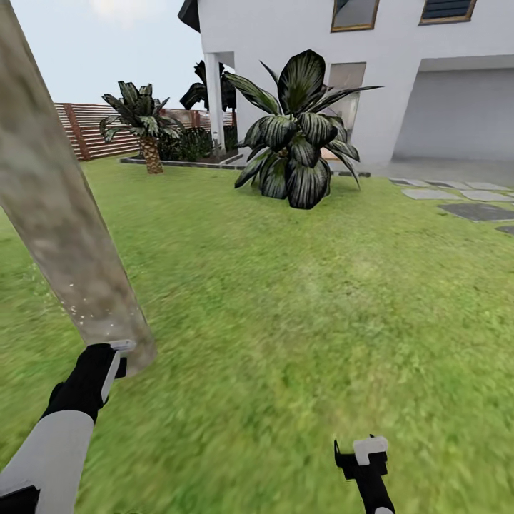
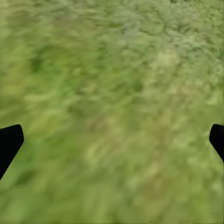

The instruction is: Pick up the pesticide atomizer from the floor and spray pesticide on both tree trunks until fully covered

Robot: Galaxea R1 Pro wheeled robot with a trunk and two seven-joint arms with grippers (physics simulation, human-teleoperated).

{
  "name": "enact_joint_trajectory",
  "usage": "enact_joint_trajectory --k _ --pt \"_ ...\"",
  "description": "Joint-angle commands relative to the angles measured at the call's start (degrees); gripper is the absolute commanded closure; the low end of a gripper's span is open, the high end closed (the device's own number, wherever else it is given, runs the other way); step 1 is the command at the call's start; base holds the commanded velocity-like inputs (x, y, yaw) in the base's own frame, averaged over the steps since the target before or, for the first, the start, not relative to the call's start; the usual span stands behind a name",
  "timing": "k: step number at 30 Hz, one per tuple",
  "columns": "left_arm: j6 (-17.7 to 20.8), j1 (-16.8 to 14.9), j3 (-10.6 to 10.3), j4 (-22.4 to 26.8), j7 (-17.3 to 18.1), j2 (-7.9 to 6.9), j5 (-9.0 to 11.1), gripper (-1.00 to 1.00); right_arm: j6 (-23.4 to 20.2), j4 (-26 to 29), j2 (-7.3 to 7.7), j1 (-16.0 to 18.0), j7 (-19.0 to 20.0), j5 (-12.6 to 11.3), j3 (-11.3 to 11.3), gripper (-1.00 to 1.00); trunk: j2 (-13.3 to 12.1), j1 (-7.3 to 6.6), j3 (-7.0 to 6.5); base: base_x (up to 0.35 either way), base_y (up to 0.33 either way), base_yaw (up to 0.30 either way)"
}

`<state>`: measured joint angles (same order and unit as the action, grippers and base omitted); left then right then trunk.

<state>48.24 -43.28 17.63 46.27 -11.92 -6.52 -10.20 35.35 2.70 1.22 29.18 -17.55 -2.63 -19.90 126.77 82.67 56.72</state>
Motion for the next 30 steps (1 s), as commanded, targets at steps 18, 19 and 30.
enact_joint_trajectory --k 18,19,30 --pt "0.3 0.0 0.1 0.0 0.2 0.02 -0.4 1.0 0.1 0.0 -0.16 0.0 -0.2 -0.3 -0.6 -1.0 0.0 0.0 0.05 0.116 -0.263 0.278" --pt "0.3 0.0 0.1 0.0 0.2 0.02 -0.4 1.0 0.0 0.0 -0.16 0.0 -0.2 -0.3 -0.6 -1.0 0.0 0.0 0.05 0.116 -0.263 0.278" --pt "0.3 -0.1 0.1 -0.5 0.3 0.11 -0.3 1.0 0.1 0.0 -0.25 0.0 -0.2 -0.3 -0.6 -1.0 0.0 0.0 0.05 0.116 -0.263 0.278"
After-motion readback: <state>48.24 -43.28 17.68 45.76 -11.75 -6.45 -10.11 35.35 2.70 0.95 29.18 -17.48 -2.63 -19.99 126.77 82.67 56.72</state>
